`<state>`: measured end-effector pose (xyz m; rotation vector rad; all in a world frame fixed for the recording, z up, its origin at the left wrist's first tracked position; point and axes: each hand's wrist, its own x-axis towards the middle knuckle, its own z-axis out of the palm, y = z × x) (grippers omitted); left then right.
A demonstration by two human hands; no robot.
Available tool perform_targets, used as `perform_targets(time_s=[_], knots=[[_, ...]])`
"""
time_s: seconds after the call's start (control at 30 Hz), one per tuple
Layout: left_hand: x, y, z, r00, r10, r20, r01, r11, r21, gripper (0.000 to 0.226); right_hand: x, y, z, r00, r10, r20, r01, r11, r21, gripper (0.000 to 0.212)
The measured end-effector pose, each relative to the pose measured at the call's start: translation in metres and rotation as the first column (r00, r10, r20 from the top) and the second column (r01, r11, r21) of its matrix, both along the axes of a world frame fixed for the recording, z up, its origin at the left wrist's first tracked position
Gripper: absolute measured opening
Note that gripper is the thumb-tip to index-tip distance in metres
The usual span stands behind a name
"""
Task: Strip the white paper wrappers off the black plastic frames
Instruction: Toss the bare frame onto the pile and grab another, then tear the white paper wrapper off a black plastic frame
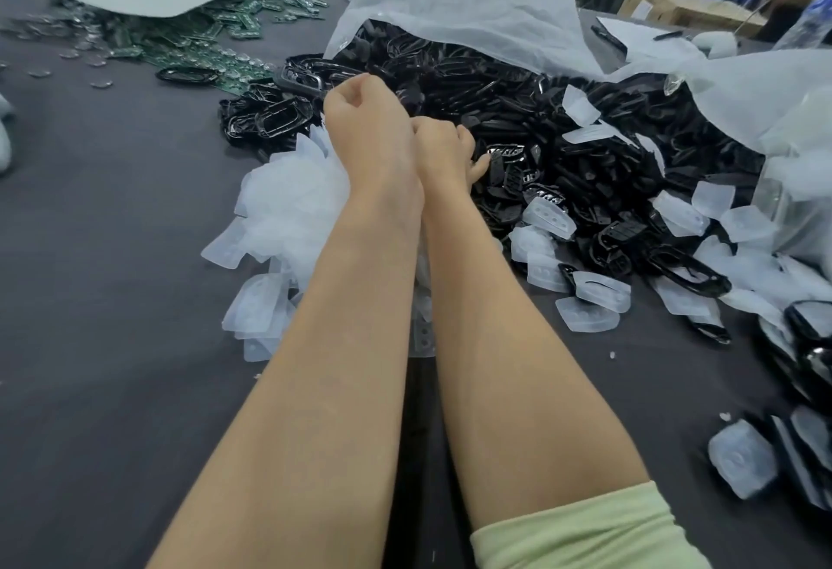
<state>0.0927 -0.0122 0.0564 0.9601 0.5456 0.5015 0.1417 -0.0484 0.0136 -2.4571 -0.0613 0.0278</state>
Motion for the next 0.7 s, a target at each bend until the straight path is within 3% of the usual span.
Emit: perform_targets(time_s=[0.13,0.23,0.37,0.7], knots=[[-0.003,-0.001,-0.001,1.000,0.016,0.003,-0.016,1.000,0.005,0.020,0.000,0.001,0.002,0.998,0.031,-0.060,-0.022,0.989,0.145,0.031],[-0.004,0.000,-0.001,1.000,0.016,0.008,-0.016,1.000,0.003,0.008,0.003,0.006,-0.001,0.993,0.065,-0.102,-0.066,0.998,0.000,0.035],[-0.003,0.001,-0.002,1.000,0.015,0.002,-0.015,1.000,0.001,0.016,0.006,0.008,-0.002,0.993,0.068,-0.101,-0.075,0.995,-0.070,0.040],[-0.002,0.003,-0.005,0.999,0.046,0.019,-0.046,0.999,-0.025,0.015,0.005,0.009,0.001,0.997,0.046,-0.068,-0.045,0.999,0.007,0.045]])
